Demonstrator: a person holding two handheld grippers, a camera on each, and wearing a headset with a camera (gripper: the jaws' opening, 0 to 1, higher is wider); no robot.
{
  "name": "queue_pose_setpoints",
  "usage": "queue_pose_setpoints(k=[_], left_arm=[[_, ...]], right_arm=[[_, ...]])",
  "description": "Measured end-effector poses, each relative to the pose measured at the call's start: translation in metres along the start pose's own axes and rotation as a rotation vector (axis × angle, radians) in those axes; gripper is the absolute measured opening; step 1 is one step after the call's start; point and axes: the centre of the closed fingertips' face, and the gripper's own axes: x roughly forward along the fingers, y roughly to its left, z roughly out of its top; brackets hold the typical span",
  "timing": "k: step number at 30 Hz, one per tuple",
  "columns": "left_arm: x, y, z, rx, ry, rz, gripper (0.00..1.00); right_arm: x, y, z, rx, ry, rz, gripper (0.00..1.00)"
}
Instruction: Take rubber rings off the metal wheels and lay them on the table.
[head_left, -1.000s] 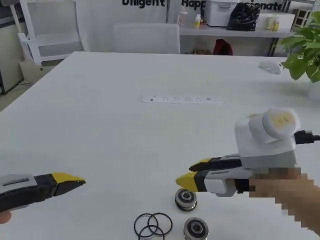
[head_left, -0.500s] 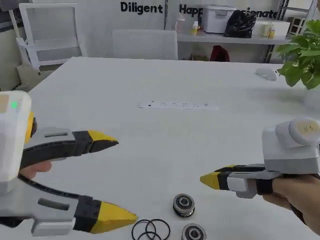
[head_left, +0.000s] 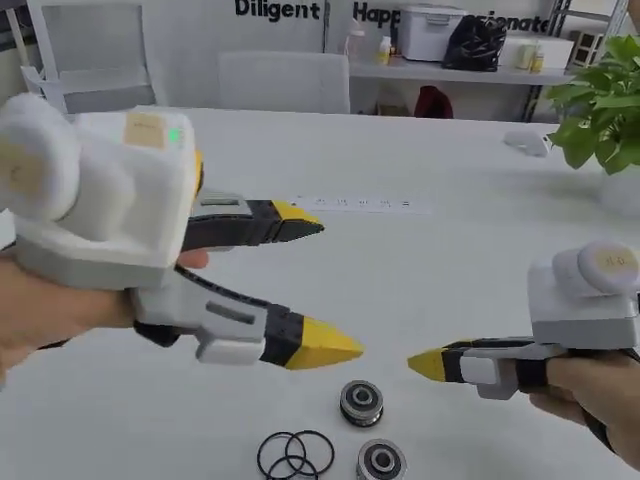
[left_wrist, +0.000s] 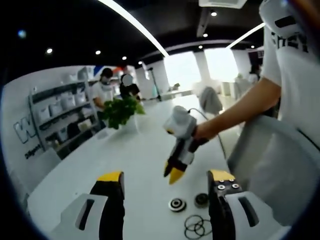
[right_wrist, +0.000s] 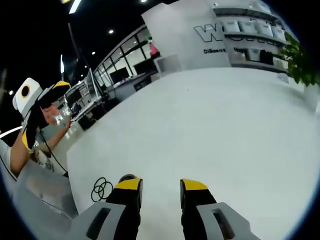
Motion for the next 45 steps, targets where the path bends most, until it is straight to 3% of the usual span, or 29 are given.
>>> queue_pose_setpoints(k=[6,10,15,21,25,34,37,45], left_arm=[[0.019,0.0,-0.006,-0.009,0.015,-0.025,0.6],[0.034,0.002,-0.017,-0.008,0.045,-0.023,0.59],[0.051,-0.002,-0.041,0.0,0.092,-0.024,0.53],[0.063,-0.003,-0.069,-0.062,0.105,0.004,0.47],[0.067,-0.015,-0.095,-0.074,0.173,-0.036,0.39],[0.078,-0.024,-0.12,-0.085,0.23,-0.042,0.27],[0.078,-0.022,-0.125,-0.094,0.236,-0.032,0.26],[0.079,-0.015,-0.128,-0.186,0.208,0.014,0.18]], right_arm=[[0.003,0.005,-0.005,-0.016,0.023,0.011,0.27],[0.006,0.015,-0.009,-0.043,0.041,0.053,0.27],[0.013,0.029,-0.015,-0.074,0.068,0.111,0.27],[0.023,0.043,-0.03,-0.139,0.134,0.156,0.25],[0.026,0.048,-0.035,-0.18,0.16,0.167,0.25],[0.033,0.051,-0.043,-0.247,0.189,0.174,0.27],[0.033,0.051,-0.043,-0.259,0.186,0.174,0.26],[0.035,0.051,-0.043,-0.306,0.182,0.173,0.23]])
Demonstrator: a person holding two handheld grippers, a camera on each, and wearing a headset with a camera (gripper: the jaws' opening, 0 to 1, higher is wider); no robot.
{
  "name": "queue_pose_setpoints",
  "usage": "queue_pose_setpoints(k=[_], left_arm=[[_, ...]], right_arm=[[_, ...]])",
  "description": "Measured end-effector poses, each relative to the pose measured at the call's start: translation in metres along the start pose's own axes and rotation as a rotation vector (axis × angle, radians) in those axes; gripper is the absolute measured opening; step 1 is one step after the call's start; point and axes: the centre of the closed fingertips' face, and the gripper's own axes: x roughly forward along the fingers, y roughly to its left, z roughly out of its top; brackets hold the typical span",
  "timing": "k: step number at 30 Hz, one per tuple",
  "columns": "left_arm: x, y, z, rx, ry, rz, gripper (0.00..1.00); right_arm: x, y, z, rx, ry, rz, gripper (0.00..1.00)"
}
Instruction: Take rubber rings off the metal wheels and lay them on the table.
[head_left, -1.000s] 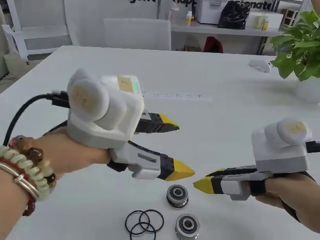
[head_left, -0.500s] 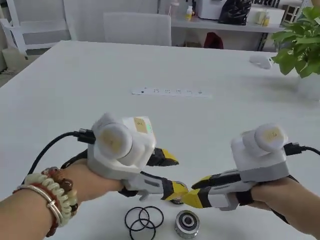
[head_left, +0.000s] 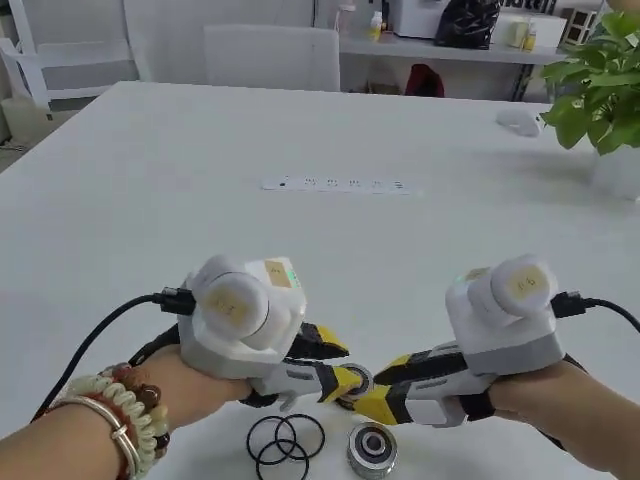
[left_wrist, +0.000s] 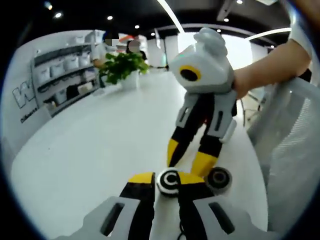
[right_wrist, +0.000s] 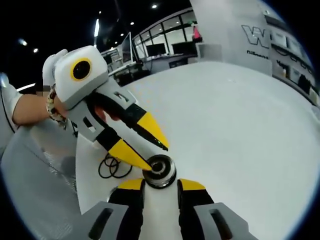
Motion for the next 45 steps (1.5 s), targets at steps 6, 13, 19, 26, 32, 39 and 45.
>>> queue_pose_setpoints(k=[6,13,19,26,32,39,45], left_arm=[[0.004,-0.006,-0.006,-0.004,0.016,-0.016,0.15],[0.005,-0.006,-0.011,-0.05,0.022,-0.015,0.15],[0.005,-0.005,-0.011,-0.052,0.005,-0.009,0.15],[0.004,-0.004,-0.011,-0.061,0.001,0.002,0.14],[0.003,-0.003,-0.01,-0.057,0.0,0.008,0.14],[0.003,-0.003,-0.011,-0.056,-0.001,0.01,0.14],[0.003,-0.003,-0.011,-0.053,-0.002,0.01,0.14]], right_arm=[[0.001,0.0,0.0,-0.045,0.0,-0.005,0.22],[0.002,0.0,0.001,-0.09,0.0,-0.001,0.21],[0.001,-0.002,-0.002,-0.118,0.017,-0.005,0.15],[-0.002,-0.005,-0.002,-0.139,0.018,-0.019,0.01],[-0.001,-0.013,-0.001,-0.03,0.027,-0.051,0.0],[-0.004,-0.016,-0.001,0.171,-0.001,-0.022,0.0],[-0.006,-0.017,0.0,0.279,-0.029,-0.002,0.0]])
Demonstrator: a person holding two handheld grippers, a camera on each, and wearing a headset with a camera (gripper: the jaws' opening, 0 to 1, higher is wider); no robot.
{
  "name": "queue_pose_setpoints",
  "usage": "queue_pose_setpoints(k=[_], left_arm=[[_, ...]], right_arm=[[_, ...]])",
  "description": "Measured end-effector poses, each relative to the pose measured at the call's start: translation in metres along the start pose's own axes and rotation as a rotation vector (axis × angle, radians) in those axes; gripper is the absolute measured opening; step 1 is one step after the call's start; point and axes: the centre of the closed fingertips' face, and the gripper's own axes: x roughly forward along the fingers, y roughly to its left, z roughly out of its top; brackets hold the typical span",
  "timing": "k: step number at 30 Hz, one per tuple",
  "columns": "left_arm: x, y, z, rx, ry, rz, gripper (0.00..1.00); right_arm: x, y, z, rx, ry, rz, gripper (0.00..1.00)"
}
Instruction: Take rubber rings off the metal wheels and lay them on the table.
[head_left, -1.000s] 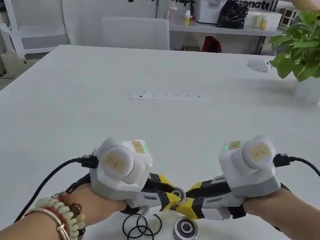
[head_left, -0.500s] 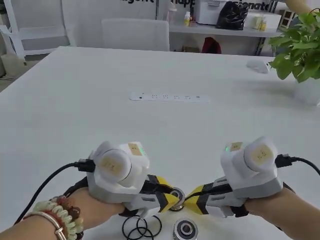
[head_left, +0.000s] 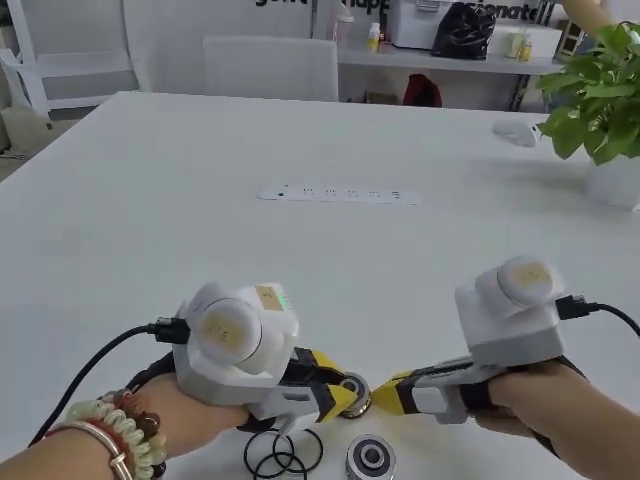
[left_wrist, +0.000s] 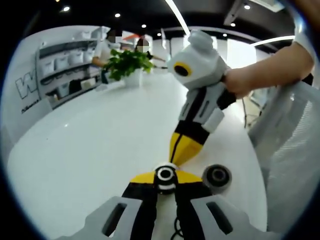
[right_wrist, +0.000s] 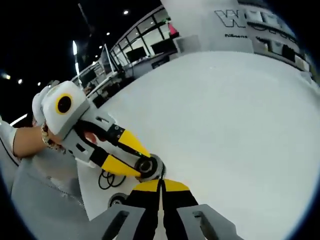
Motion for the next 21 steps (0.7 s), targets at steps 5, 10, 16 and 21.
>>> queue_pose_setpoints(k=[5,10,16,21], left_arm=[[0.0,-0.001,0.0,-0.005,-0.006,-0.005,0.14],[0.001,-0.002,0.0,0.041,0.0,0.004,0.14],[0.0,-0.001,-0.001,0.023,-0.009,0.004,0.14],[-0.001,-0.001,-0.001,0.012,-0.013,0.01,0.14]], right_arm=[[-0.008,0.005,0.009,0.1,-0.061,0.06,0.0],[-0.006,0.005,0.008,0.155,-0.077,0.083,0.0],[-0.006,0.009,0.01,0.217,-0.096,0.107,0.0],[-0.004,0.013,0.012,0.221,-0.097,0.115,0.0]])
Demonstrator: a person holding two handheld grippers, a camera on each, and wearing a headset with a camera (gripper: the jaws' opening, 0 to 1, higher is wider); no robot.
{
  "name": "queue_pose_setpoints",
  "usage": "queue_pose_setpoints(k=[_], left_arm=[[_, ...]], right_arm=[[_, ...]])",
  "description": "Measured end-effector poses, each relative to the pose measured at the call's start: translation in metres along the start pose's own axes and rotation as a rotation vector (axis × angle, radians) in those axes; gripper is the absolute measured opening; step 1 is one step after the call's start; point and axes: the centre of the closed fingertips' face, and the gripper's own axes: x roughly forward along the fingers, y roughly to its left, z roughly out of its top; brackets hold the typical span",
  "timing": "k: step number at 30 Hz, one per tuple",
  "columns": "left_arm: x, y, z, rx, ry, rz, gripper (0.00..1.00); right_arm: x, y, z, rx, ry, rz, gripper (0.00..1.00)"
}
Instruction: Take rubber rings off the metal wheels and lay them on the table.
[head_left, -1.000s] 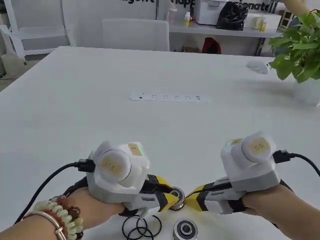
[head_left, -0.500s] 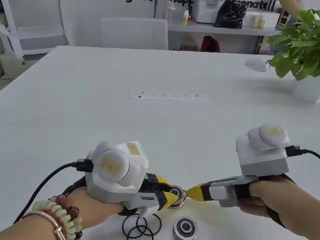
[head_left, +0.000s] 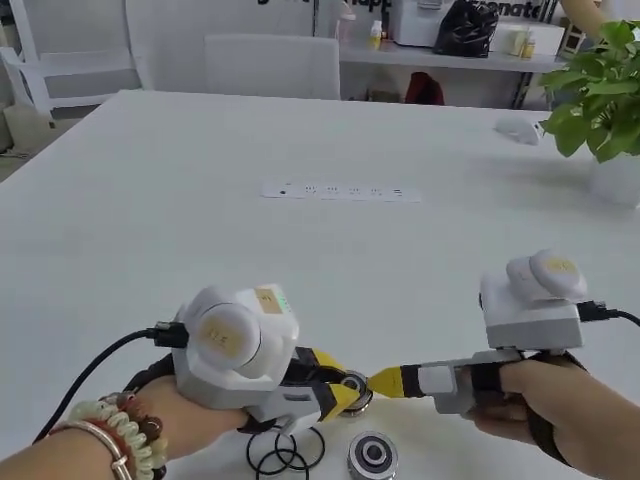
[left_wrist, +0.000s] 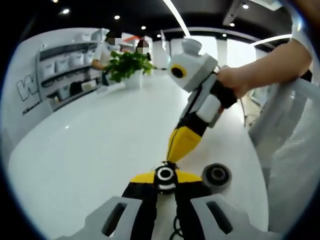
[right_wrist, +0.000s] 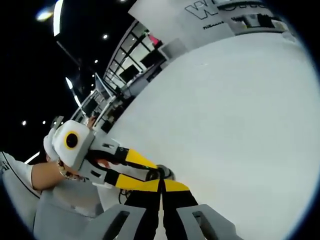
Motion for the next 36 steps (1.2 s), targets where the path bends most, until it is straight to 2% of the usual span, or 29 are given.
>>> queue_pose_setpoints(k=[19,21,22,23,24,25,27,30,36], left_arm=[[-0.001,0.0,0.0,-0.002,-0.006,0.0,0.14],[-0.001,0.0,0.0,0.0,-0.006,0.0,0.14],[-0.001,0.0,0.0,-0.002,-0.006,0.0,0.14],[0.0,0.001,0.0,-0.004,-0.008,0.004,0.14],[0.0,0.0,0.0,-0.006,-0.009,0.003,0.14],[-0.001,0.0,0.0,-0.006,-0.01,0.003,0.14],[0.0,0.0,0.0,-0.005,-0.012,0.004,0.14],[0.0,0.001,0.0,-0.002,-0.012,0.004,0.14],[0.001,0.001,0.001,-0.024,-0.007,0.013,0.14]], right_arm=[[0.003,0.011,0.003,-0.03,0.008,0.015,0.0],[0.005,0.015,0.004,-0.025,0.001,0.041,0.0],[0.006,0.025,0.007,-0.017,-0.011,0.093,0.0],[0.007,0.025,0.004,-0.036,0.012,0.08,0.0],[0.008,0.028,0.007,-0.072,-0.004,0.08,0.0],[0.008,0.031,0.01,-0.062,-0.011,0.088,0.0],[0.008,0.029,0.009,-0.083,0.0,0.072,0.0],[0.006,0.027,0.009,-0.062,-0.006,0.074,0.0],[0.005,0.02,0.011,-0.049,-0.014,0.042,0.0]])
